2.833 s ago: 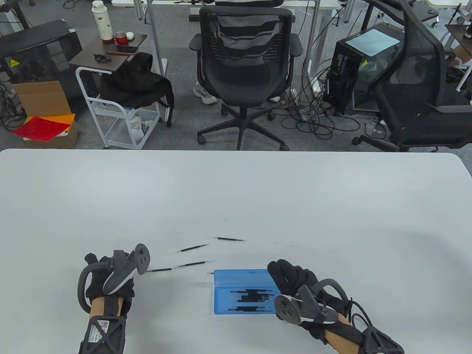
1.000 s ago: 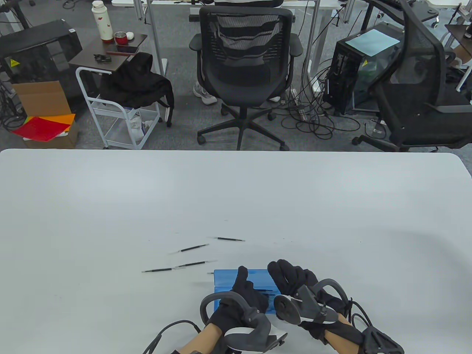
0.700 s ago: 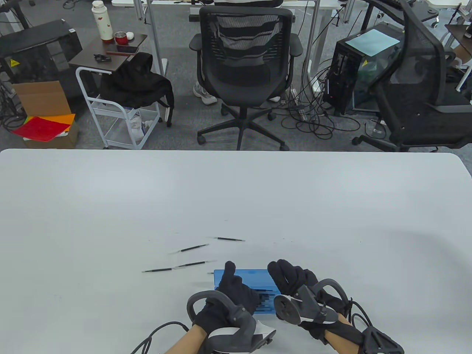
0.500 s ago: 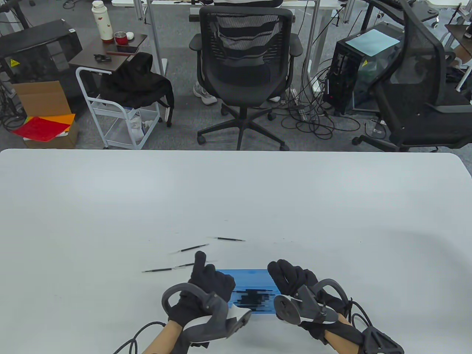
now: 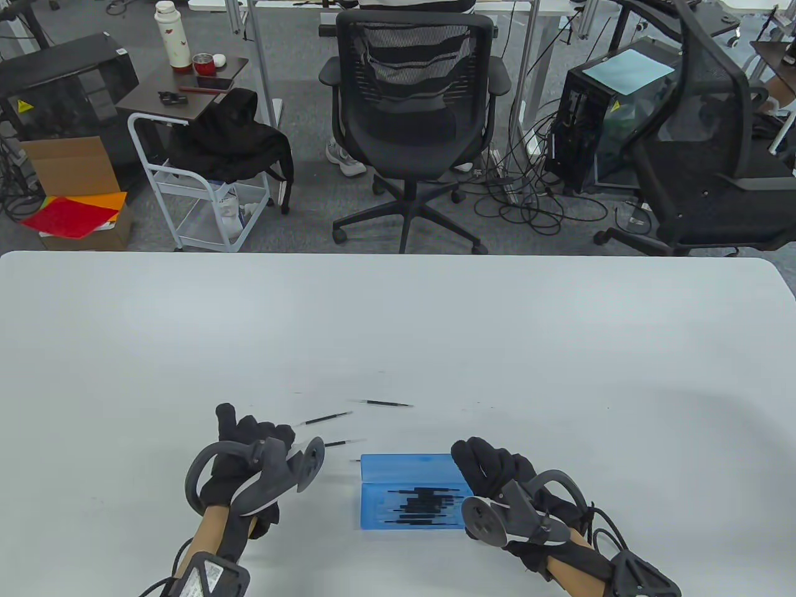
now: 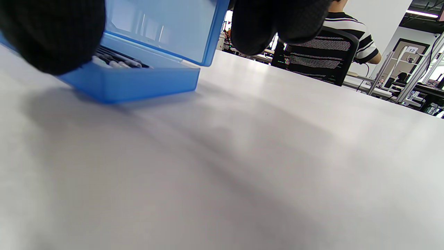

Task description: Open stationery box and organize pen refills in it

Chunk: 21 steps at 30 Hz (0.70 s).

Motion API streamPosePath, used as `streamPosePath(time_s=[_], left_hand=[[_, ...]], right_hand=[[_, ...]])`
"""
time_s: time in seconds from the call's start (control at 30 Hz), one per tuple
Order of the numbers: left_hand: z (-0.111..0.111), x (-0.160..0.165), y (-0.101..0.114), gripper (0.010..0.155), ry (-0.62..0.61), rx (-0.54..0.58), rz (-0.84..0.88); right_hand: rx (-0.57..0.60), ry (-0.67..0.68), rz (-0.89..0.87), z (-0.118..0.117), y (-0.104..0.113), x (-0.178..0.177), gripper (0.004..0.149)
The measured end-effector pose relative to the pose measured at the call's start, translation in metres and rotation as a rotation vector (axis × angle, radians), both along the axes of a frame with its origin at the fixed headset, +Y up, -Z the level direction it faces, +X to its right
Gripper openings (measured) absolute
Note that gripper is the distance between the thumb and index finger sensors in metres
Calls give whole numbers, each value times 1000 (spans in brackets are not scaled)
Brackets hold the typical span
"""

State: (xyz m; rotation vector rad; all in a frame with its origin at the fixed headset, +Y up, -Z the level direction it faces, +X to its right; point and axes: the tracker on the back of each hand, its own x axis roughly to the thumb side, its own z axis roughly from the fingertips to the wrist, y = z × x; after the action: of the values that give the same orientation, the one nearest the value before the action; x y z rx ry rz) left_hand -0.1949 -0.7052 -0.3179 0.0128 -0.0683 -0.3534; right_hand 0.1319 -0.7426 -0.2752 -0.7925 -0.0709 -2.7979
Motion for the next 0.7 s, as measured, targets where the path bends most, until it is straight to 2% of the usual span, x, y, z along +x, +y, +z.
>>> streamPosePath(time_s=[0.23,0.43,0.7], left_hand=[[-21,-11,-24,52,28,-91,34],[-27,-8,-34,51,18,-119,23],[-32,-9,-38,48,20,-104,27]], right_hand=[[-2,0,-2,0,0,0,120],[-1,1,-1,-1,0,0,120],[0,1,0,0,0,0,120]])
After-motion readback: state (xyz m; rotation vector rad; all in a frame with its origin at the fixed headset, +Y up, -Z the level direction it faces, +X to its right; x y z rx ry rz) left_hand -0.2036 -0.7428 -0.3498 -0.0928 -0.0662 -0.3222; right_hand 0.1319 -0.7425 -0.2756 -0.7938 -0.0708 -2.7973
